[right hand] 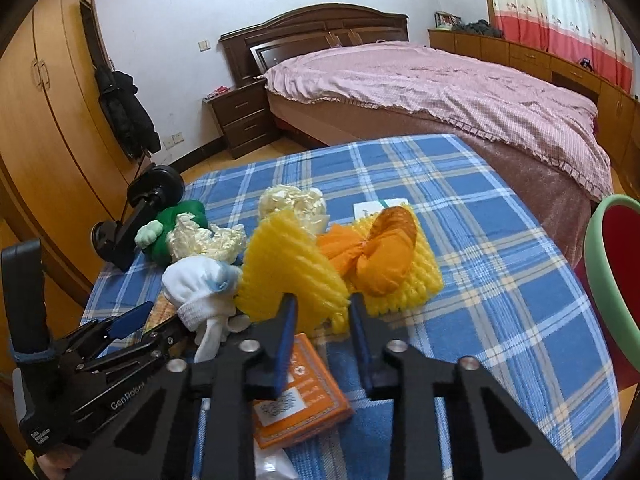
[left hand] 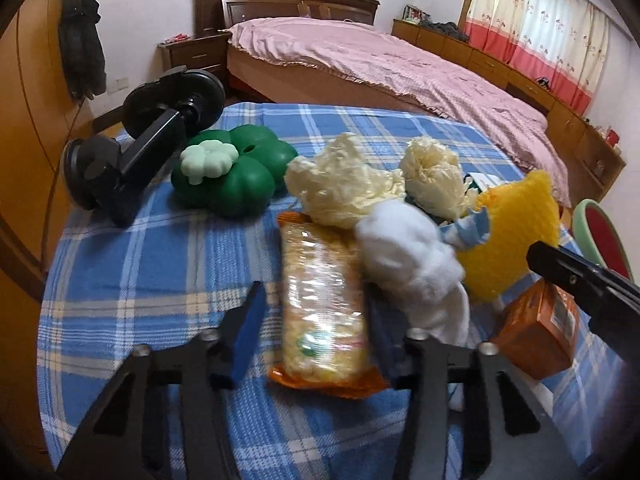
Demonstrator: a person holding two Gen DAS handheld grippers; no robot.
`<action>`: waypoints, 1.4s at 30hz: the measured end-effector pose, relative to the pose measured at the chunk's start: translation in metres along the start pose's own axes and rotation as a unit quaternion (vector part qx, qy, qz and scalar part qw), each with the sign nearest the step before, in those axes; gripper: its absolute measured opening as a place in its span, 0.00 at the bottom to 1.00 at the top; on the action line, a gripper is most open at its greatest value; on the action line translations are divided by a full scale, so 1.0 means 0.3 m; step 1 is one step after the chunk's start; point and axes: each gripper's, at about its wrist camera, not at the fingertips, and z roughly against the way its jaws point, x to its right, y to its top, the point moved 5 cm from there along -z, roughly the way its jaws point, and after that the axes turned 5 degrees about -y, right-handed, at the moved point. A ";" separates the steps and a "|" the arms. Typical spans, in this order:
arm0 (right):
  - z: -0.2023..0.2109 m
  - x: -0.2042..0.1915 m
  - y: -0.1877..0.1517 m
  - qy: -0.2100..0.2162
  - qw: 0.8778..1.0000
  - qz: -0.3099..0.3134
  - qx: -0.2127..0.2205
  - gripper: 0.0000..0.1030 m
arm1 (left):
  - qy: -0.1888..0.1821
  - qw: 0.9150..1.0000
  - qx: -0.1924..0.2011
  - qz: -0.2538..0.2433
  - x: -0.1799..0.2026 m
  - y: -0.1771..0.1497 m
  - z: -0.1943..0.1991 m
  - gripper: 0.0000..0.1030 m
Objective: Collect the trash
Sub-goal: 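Grasp the snack bag with the left tool while the right tool grasps the yellow foam net, then carry the snack bag and yellow foam net over the red bucket and release both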
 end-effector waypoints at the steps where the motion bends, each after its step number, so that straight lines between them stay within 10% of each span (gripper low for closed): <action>1: 0.003 -0.006 -0.001 0.002 1.000 0.002 0.001 0.17 | -0.005 1.000 0.000 0.002 -0.002 0.000 0.002 0.37; 21: 0.204 -0.020 0.009 0.018 0.998 0.002 0.067 0.10 | -0.008 0.996 0.076 0.038 -0.019 0.029 0.253 0.36; 42: 0.452 0.206 -0.011 -0.002 0.988 -0.077 0.133 0.10 | -0.074 0.992 0.095 -0.023 0.267 0.077 0.392 0.36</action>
